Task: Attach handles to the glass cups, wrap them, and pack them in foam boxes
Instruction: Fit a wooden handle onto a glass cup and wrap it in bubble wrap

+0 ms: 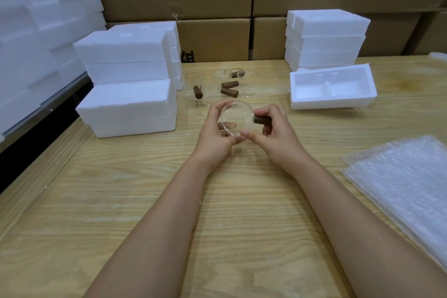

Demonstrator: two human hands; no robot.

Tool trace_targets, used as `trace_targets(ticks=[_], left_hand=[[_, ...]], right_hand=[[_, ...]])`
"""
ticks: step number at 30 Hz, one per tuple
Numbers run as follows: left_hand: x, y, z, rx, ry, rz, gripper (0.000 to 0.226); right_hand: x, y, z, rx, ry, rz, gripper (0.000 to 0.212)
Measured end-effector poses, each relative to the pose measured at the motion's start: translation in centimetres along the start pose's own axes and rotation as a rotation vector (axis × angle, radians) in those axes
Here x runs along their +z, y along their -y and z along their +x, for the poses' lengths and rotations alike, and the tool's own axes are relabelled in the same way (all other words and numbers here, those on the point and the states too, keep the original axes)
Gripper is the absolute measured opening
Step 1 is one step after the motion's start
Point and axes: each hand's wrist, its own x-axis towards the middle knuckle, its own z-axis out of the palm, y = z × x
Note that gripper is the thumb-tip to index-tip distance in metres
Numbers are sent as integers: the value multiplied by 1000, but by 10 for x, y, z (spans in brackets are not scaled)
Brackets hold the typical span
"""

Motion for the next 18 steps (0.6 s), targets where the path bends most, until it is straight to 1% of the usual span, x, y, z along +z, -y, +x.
trace_targets(ticks=[3, 5, 8, 13, 15, 18], left_hand=[[0, 1, 1, 5, 1, -19, 71], [0, 1, 2, 0, -1, -16, 71], [-1, 0, 2, -17, -14, -28, 68], [1, -1, 4, -31, -6, -32, 67], [0, -2, 4, -53, -1, -42, 76], [-2, -2, 3, -57, 16, -12, 108]], right_hand=[[-1, -1, 0, -2, -2, 37, 35], [-3, -1, 1, -7, -26, 108, 31], [-8, -2, 2, 12, -94, 234, 31], [-11, -3, 5, 22, -215, 272, 26], [-10, -2, 6, 12, -242, 303, 23], [-9, 0, 8, 40, -282, 402, 15]])
